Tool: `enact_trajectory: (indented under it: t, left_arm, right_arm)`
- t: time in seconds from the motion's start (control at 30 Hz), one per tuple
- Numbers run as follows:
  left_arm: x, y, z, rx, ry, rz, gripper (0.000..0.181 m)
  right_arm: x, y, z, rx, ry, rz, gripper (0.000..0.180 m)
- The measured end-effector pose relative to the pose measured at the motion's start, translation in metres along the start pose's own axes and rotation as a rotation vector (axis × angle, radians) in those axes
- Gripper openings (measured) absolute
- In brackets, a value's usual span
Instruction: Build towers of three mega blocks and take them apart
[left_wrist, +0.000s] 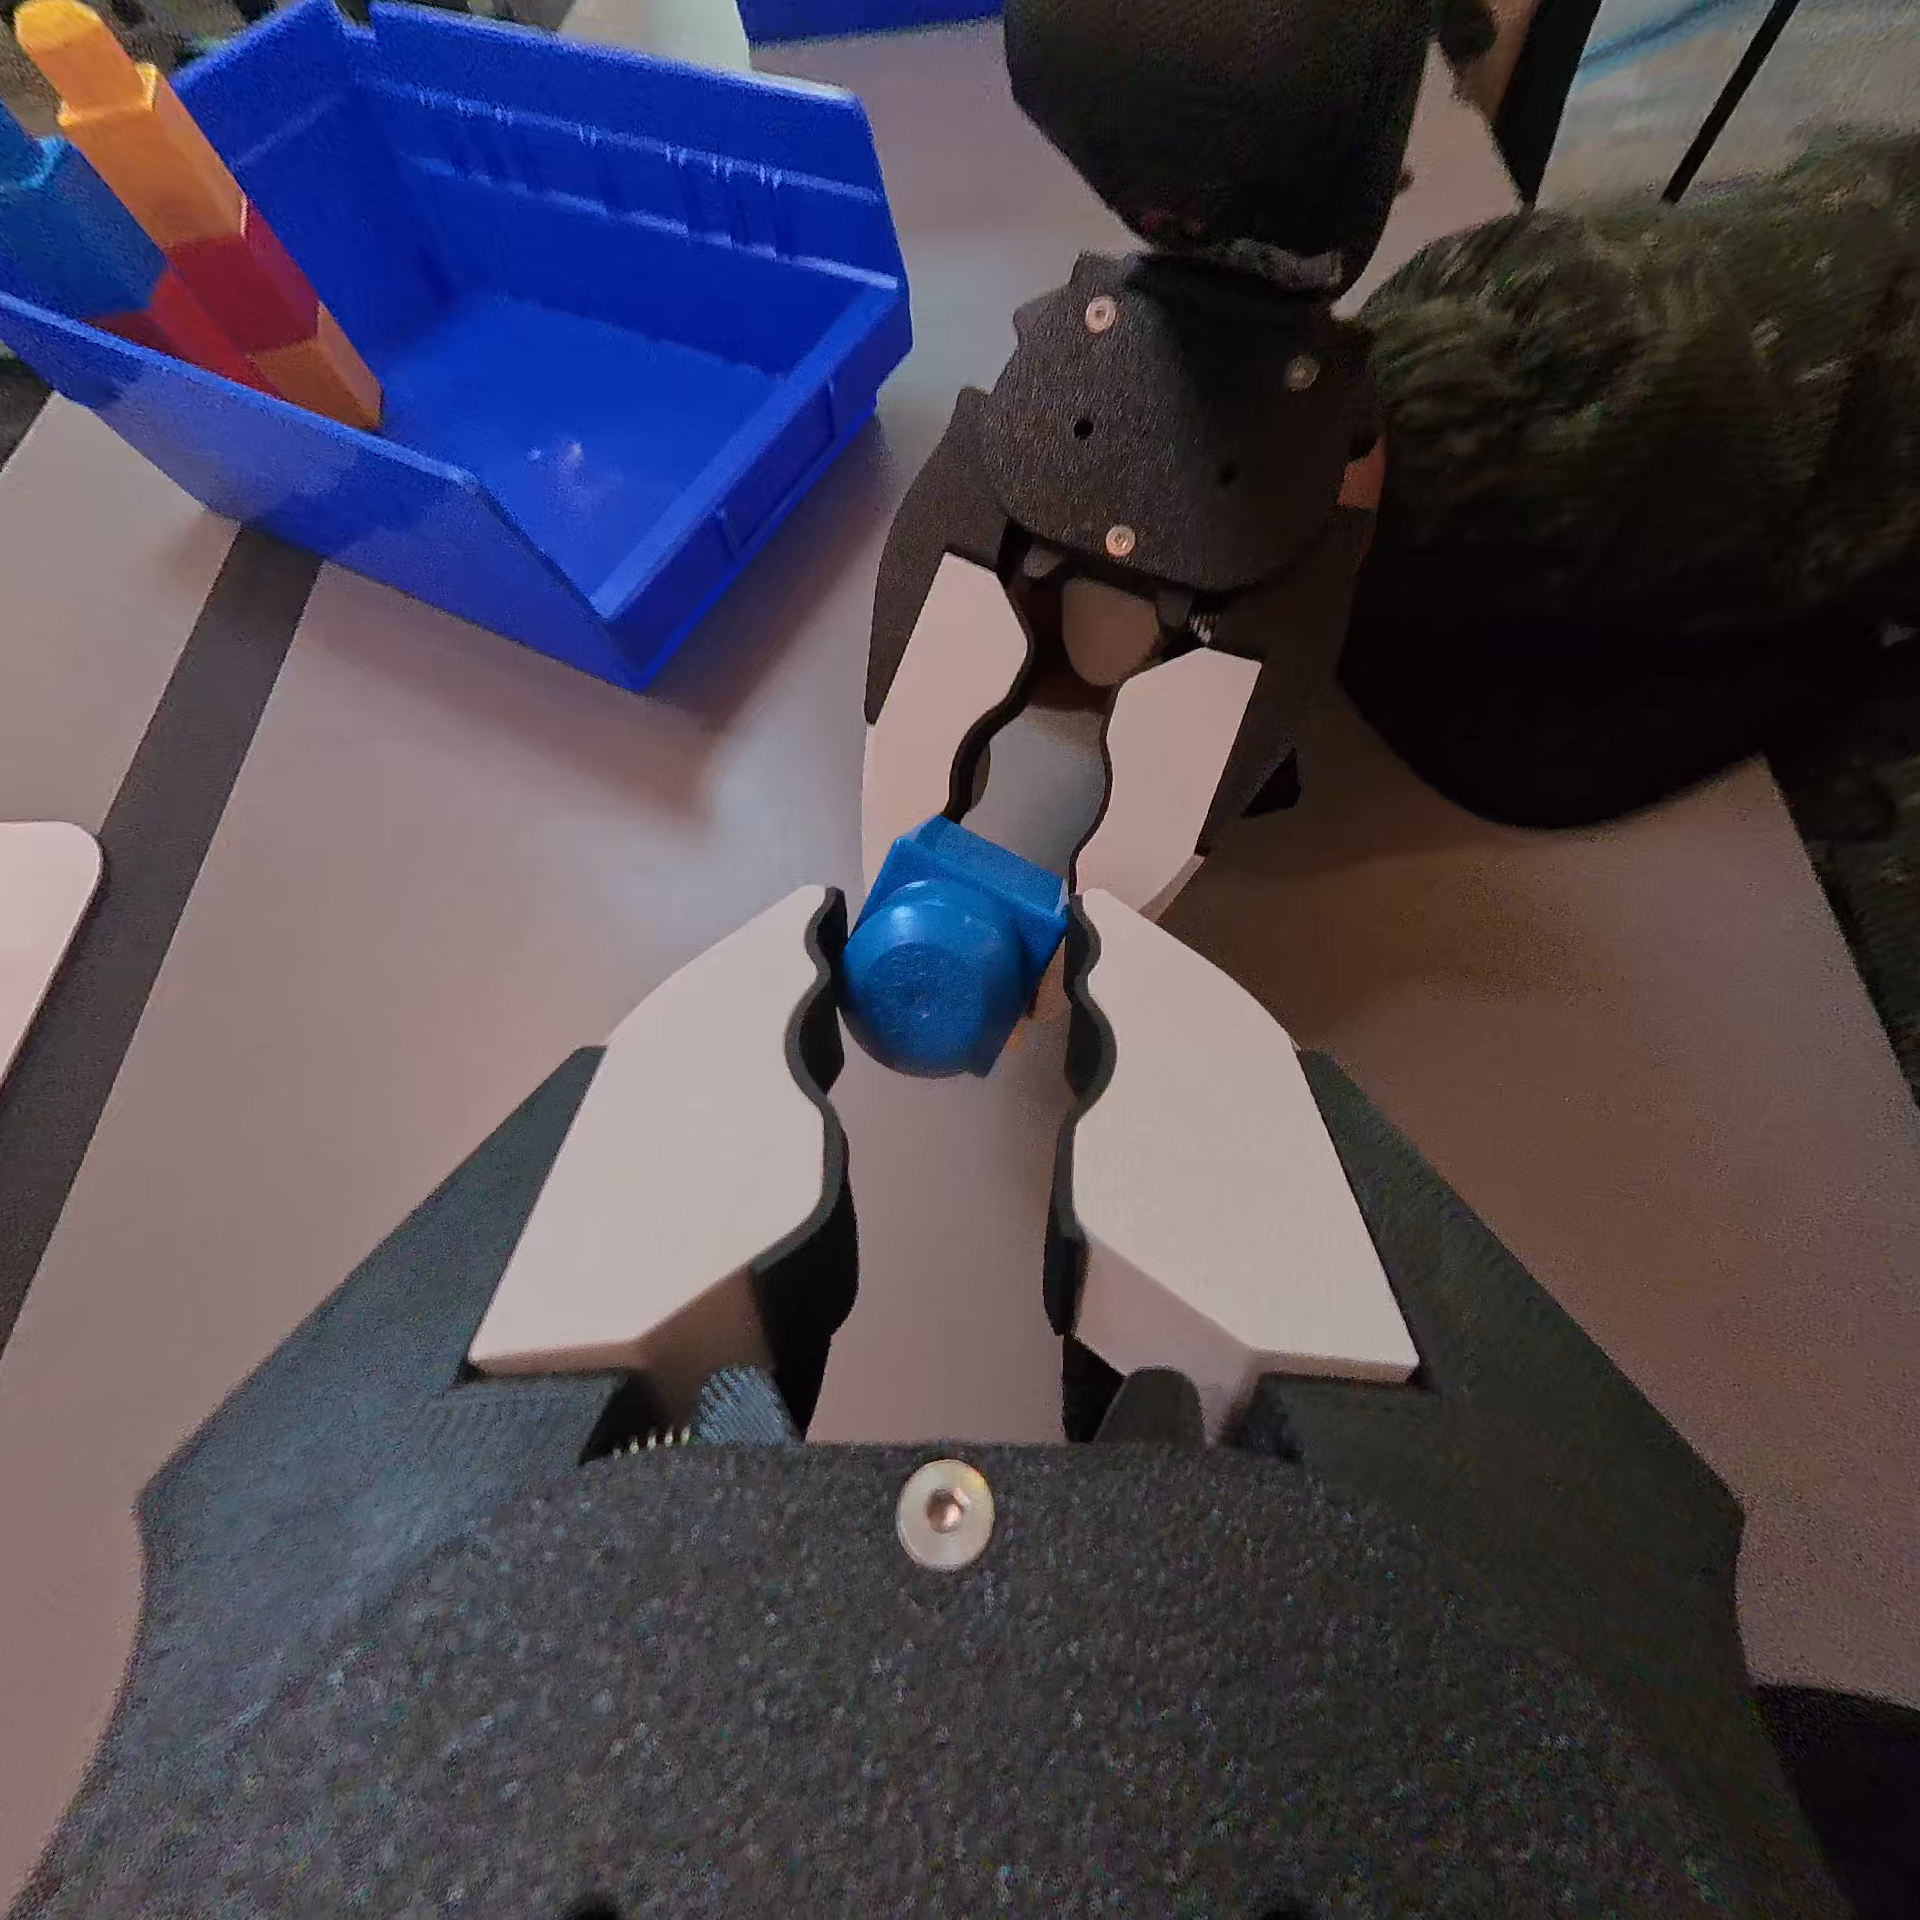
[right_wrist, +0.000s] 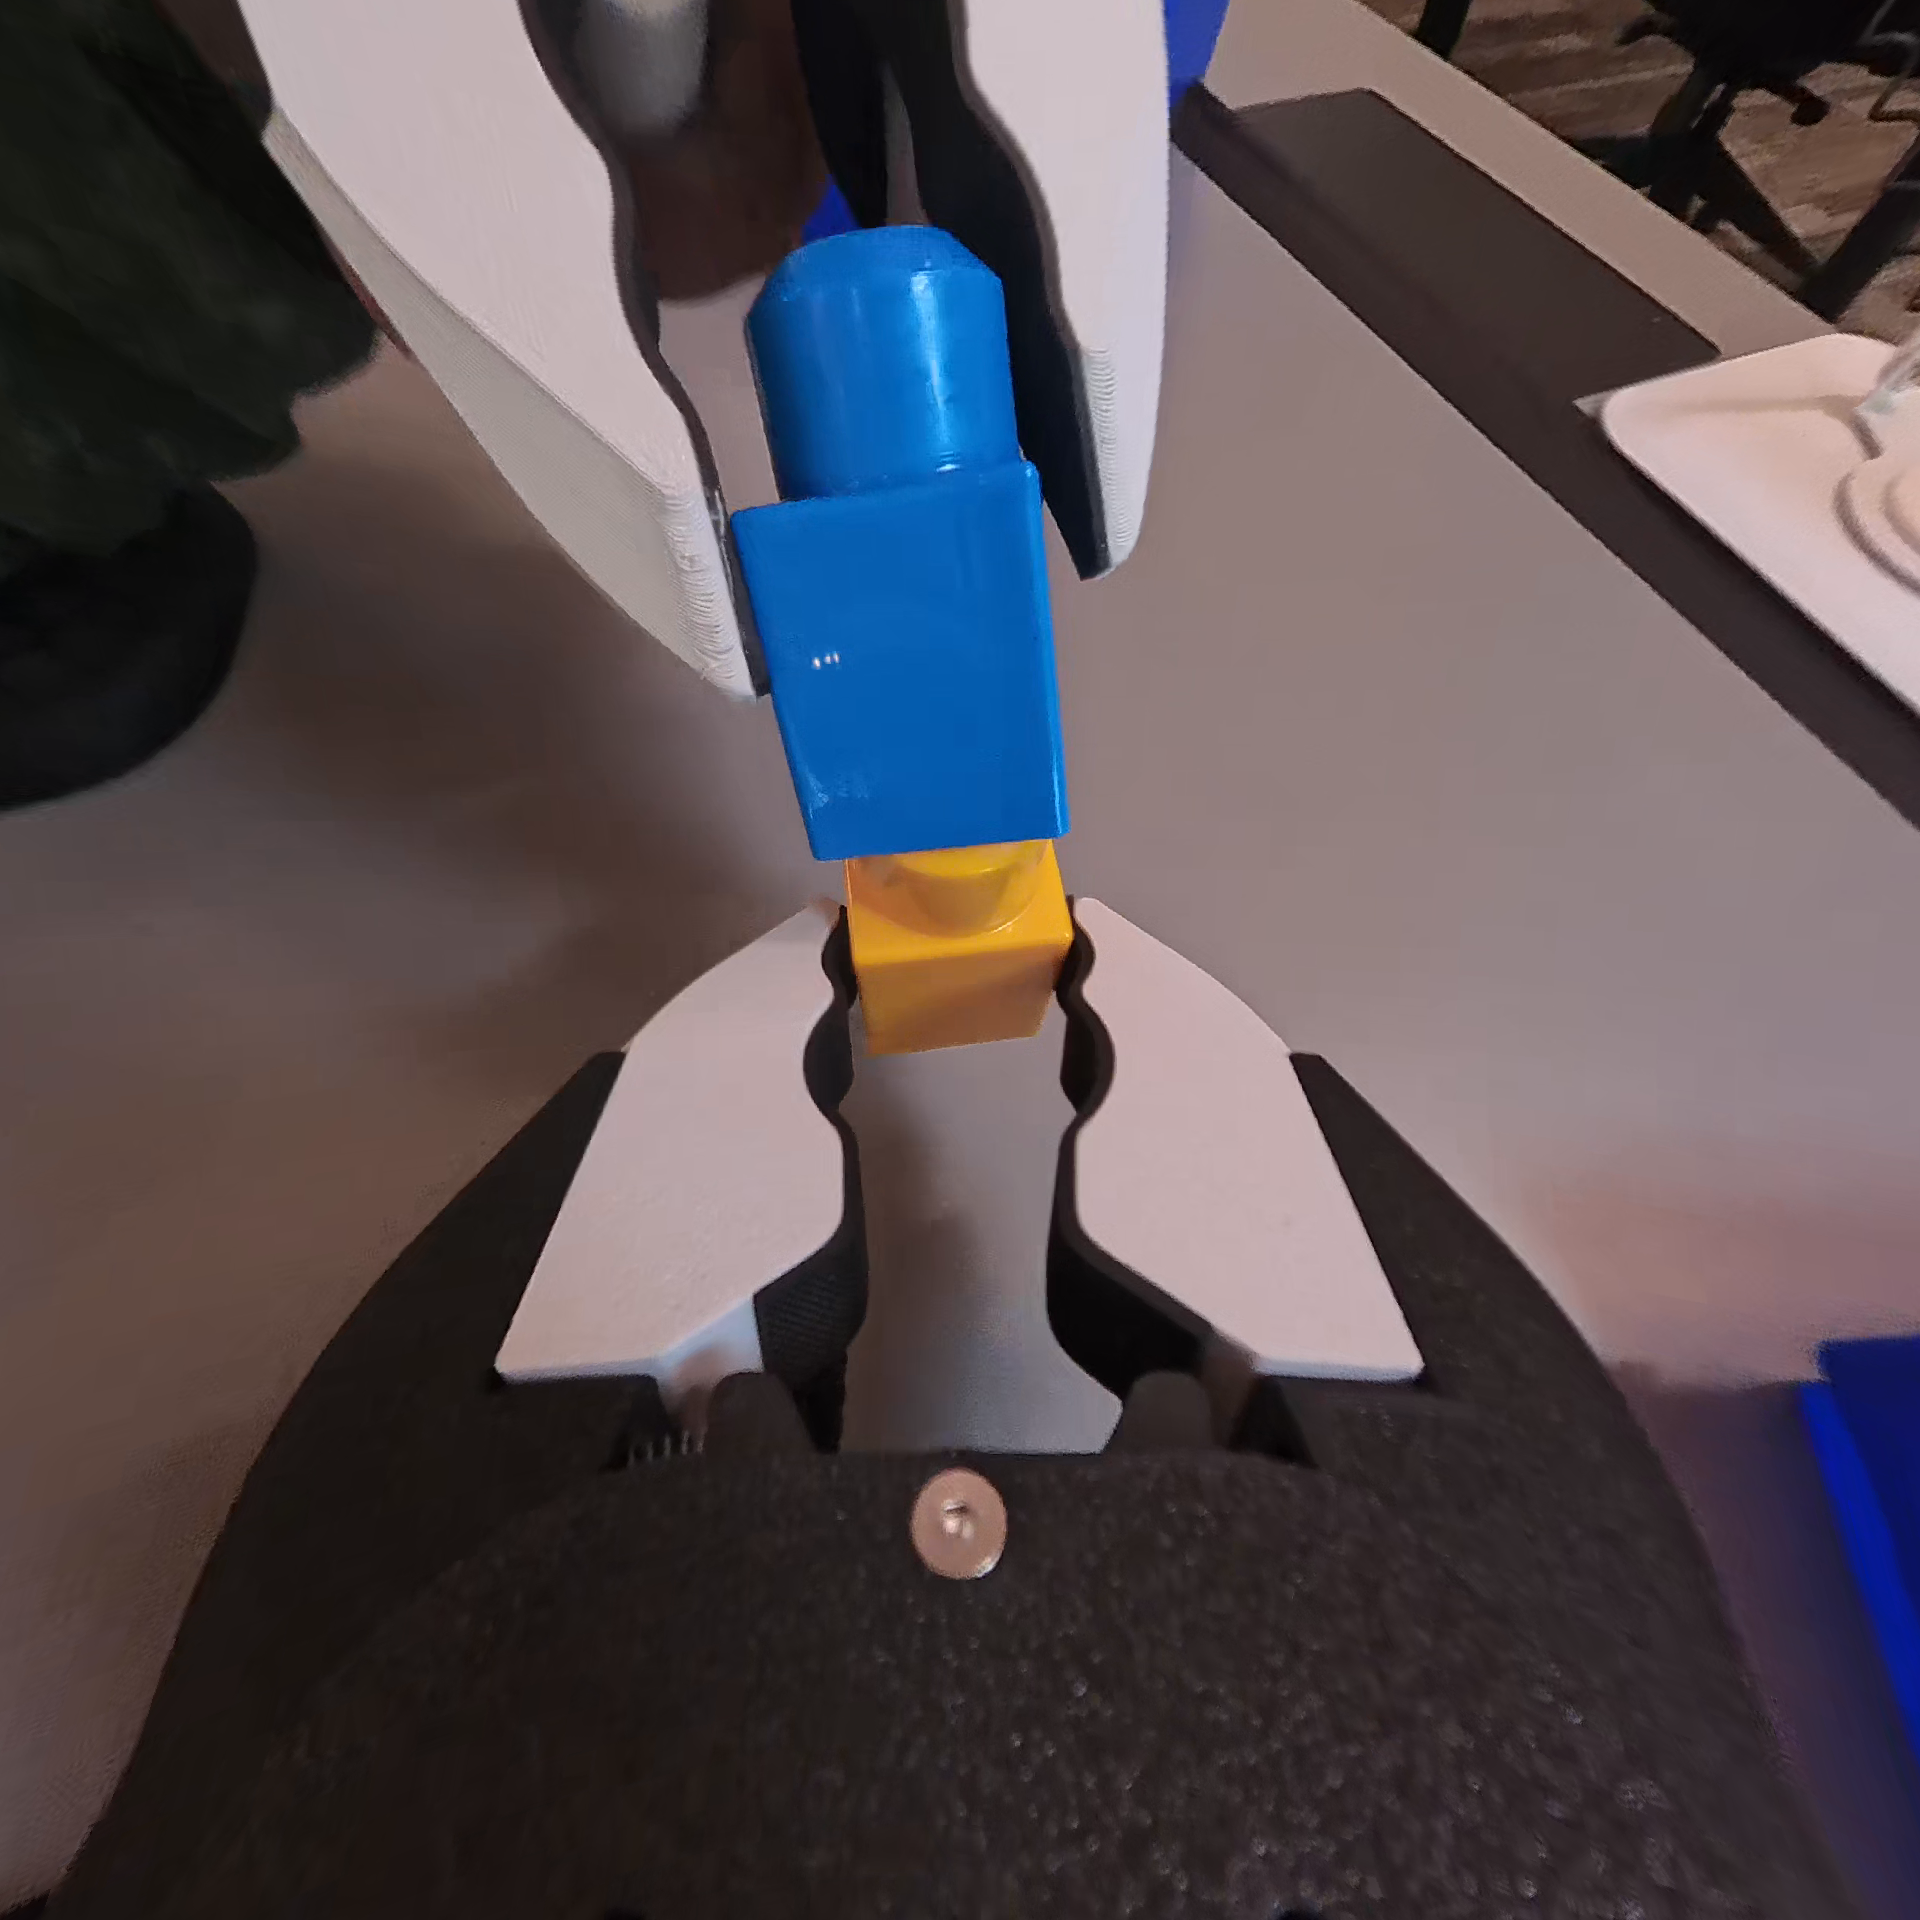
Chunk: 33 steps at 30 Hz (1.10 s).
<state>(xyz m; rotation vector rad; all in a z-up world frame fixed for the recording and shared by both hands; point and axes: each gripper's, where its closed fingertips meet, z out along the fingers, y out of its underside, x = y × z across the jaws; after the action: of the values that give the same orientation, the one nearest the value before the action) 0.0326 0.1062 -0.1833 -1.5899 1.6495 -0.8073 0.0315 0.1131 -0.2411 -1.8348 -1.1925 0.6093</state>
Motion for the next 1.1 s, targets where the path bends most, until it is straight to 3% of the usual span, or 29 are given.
enact_trajectory:
  t: [0.17,0.37,0.67,1.1]
  left_arm:
    - [0.000,0.017,0.011,-0.175,-0.059,0.048,0.040]
    - [0.006,0.025,0.021,-0.225,-0.031,0.065,0.038]
    - [0.007,0.000,0.009,-0.043,-0.013,0.046,0.037]
    - [0.011,-0.029,-0.009,0.101,-0.016,0.054,0.037]
  right_arm:
    - [0.011,0.017,0.002,-0.158,0.135,-0.105,0.037]
    - [0.002,0.026,0.011,-0.282,0.178,-0.172,0.037]
    - [-0.013,-0.005,0.007,-0.048,0.009,0.034,0.036]
    - [-0.024,-0.041,-0.011,0.216,-0.120,0.107,0.037]
